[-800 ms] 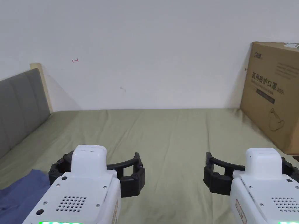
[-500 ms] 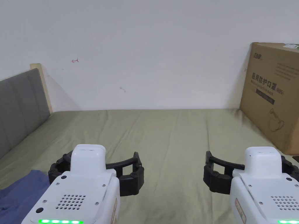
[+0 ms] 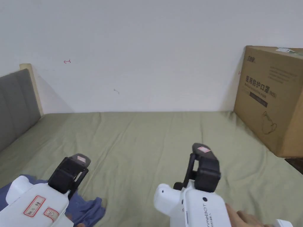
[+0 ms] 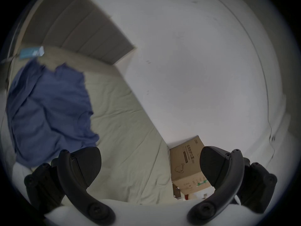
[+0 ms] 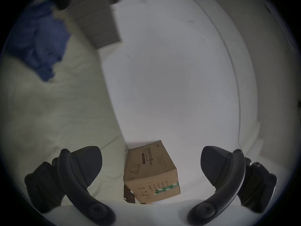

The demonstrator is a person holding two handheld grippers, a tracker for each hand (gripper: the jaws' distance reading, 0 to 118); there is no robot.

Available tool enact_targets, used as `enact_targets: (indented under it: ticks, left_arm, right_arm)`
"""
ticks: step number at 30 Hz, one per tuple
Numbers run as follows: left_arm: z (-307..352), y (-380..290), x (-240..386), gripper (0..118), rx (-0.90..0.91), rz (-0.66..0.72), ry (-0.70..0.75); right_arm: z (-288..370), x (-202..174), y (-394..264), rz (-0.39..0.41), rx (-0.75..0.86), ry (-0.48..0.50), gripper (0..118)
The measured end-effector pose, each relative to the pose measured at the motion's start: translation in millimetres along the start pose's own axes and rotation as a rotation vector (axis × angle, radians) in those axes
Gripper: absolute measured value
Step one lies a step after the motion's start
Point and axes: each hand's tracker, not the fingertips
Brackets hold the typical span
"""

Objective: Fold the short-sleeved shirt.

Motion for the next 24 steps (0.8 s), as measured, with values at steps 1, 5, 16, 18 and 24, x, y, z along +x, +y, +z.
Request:
enact_targets:
  ticks: [1,5,16,18,24]
  left_arm:
    - [0,0,0,118,0.011,-0.019,0.0]
    - [5,-4,36,118,0.085,-0.404,0.077]
    - [24,-63,94,118,0.167,-1.2,-0.061]
    - [24,-64,92,118,0.159,-1.164,-0.059]
    - [26,-55,88,118,0.166,-1.127,-0.05]
  right_arm:
    - [-1,0,0,-0.036,-0.01,0.019,118]
    - [-13,27,-8,-0.451,-0.112,0.14,118]
    - [-18,56,-89,-1.441,-0.295,0.105,118]
    - [-6,64,-80,-1.37,-0.208,0.051,118]
    - [6,89,-63,-1.22,-0.135,0.026,118]
